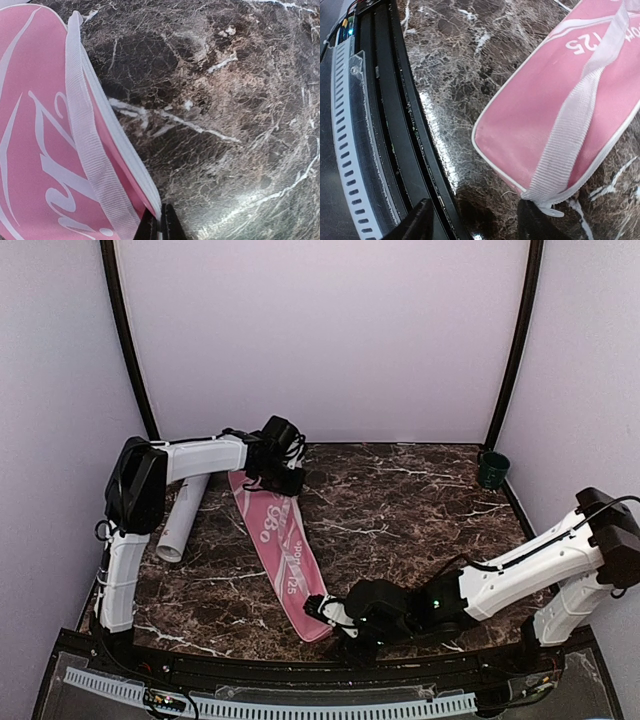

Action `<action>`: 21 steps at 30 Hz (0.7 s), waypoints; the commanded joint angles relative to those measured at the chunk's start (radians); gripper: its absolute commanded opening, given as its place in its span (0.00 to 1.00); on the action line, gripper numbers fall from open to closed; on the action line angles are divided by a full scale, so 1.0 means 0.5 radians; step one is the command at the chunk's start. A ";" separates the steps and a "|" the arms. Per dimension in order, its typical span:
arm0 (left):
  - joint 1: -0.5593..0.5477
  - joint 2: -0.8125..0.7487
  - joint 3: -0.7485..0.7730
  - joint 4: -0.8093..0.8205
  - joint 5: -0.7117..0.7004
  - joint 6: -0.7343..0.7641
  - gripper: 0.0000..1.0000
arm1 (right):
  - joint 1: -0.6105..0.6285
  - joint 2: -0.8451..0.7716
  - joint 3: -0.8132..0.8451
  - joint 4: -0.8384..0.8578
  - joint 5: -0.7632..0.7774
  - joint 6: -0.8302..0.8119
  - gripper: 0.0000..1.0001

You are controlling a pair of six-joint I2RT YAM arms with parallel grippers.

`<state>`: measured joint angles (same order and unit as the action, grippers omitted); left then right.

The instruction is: Pack up the badminton gear

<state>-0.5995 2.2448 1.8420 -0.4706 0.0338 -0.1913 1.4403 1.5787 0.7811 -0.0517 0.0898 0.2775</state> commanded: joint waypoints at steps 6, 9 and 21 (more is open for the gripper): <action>-0.019 0.011 0.105 -0.245 -0.130 0.318 0.16 | -0.213 -0.148 -0.031 0.089 -0.438 -0.071 0.96; -0.021 -0.015 0.136 -0.231 -0.094 0.317 0.27 | -0.289 -0.222 -0.076 0.049 -0.577 -0.071 0.99; -0.020 -0.495 -0.260 -0.119 -0.139 0.016 0.53 | -0.822 -0.297 -0.077 0.121 -0.825 0.175 0.82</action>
<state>-0.6048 2.2051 1.8576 -0.5686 -0.0212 -0.0898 1.0958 1.4109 0.7162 -0.0185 -0.3119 0.3206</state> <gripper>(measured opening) 0.520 0.888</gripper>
